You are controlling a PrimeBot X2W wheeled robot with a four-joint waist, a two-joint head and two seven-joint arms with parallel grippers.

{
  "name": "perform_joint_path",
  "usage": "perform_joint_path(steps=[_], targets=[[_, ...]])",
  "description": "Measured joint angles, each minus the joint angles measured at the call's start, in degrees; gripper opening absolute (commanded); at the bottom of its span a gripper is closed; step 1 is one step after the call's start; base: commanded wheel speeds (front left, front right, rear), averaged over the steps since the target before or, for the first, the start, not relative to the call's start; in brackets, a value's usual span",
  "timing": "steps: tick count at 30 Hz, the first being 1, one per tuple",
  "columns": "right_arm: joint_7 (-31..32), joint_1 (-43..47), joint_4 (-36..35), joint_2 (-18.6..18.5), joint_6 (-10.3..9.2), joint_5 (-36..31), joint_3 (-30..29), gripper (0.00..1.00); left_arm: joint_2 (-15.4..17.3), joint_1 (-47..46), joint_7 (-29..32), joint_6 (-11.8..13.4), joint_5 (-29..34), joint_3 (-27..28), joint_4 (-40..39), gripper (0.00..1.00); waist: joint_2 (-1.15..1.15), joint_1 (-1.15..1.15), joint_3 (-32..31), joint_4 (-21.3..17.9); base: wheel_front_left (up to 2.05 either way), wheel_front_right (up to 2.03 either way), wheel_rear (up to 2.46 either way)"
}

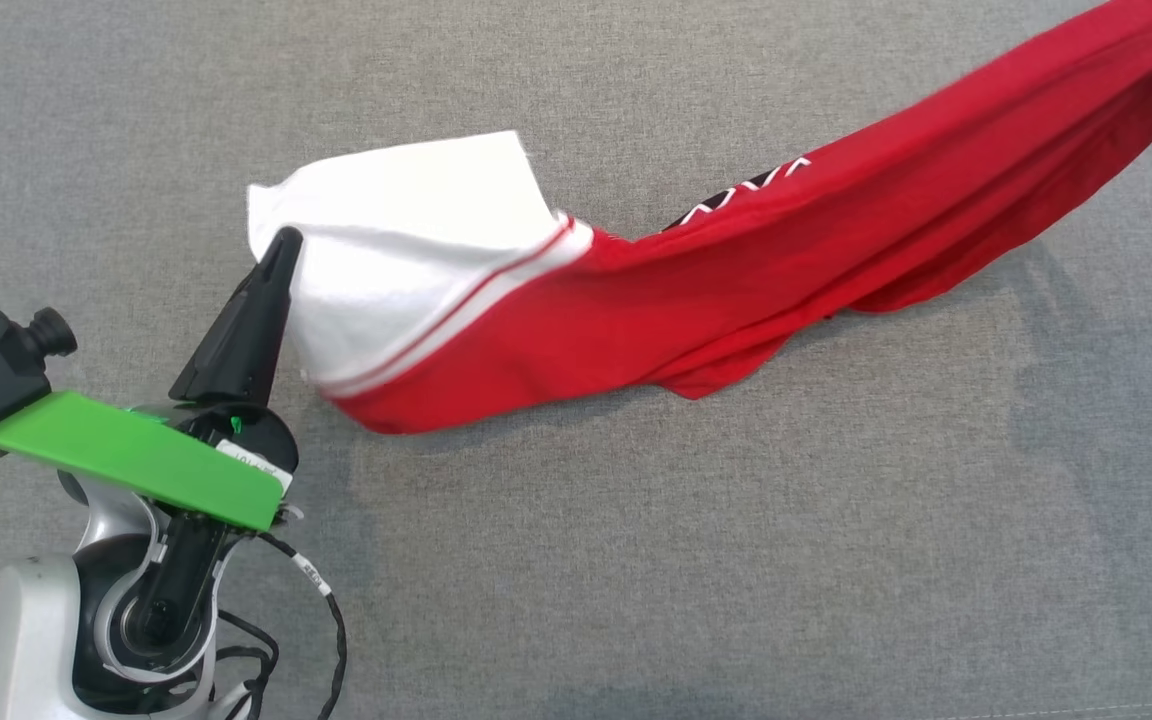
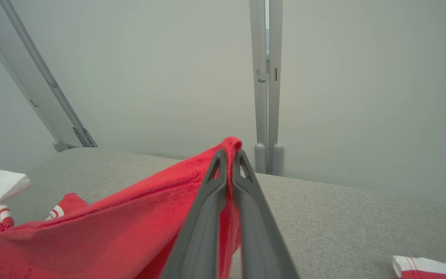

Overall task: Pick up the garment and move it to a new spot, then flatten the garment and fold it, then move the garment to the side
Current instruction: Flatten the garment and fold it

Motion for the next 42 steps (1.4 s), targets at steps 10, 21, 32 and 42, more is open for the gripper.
perform_joint_path(steps=[10, 21, 32, 42], targets=[[1.35, 0.87, -1.70, 0.44, 0.00, -0.63, -2.45, 0.00, 2.76, -3.25, 1.57, -0.45, 0.02, 0.90, -1.35, 0.00, 0.00, 0.00, -0.17, 0.01, 0.00, 0.00, 0.00], [9.95, -17.91, 4.33, 1.62, 0.00, -3.00, 1.07, 0.00, 8.82, -33.89, 11.83, 0.53, 1.82, -0.36, 8.92, 0.00, 0.00, 0.01, 5.83, 0.36, 0.00, 0.00, 0.00], [4.19, -53.04, 28.08, 18.22, -0.01, -18.45, 3.66, 0.00, 8.62, -73.60, 4.86, -0.97, 14.85, -4.70, 36.31, 0.00, 0.00, 0.02, 14.77, -0.78, 0.00, 0.00, 0.00], [-14.93, -72.71, 42.81, 29.74, 0.00, -35.39, -5.98, 0.00, 4.63, -94.09, -20.31, -3.98, 24.13, -6.59, 50.59, 0.00, 0.00, 0.02, 21.76, -2.63, 0.00, 0.00, 0.00]])
